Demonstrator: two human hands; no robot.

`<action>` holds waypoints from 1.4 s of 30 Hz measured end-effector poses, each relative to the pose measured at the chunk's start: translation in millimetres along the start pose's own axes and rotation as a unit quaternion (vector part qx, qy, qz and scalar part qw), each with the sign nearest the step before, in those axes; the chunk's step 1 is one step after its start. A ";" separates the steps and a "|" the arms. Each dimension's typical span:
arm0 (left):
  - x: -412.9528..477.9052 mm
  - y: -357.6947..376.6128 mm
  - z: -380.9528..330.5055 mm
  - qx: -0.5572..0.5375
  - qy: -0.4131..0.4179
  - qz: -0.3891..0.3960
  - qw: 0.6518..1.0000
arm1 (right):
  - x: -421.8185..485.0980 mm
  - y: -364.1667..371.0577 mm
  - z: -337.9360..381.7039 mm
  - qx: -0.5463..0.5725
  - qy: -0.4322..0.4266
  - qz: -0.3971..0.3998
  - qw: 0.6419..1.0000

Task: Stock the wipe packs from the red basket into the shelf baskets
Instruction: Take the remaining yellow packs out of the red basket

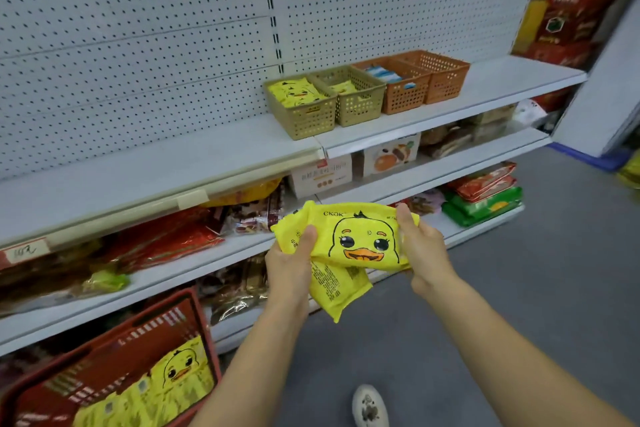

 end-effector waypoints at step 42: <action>488.8 250.8 -69.5 -0.109 0.024 -0.244 0.963 | 598.4 246.2 273.8 -0.480 -0.079 0.146 0.861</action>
Point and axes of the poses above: each hand's wrist, its own x-axis towards the middle knuckle, its own y-axis out of the palm, z = x × y, the point moved 8 cm from there along x, towards the middle knuckle, and after that the axes turned 8 degrees about y, right-handed, at the moved point
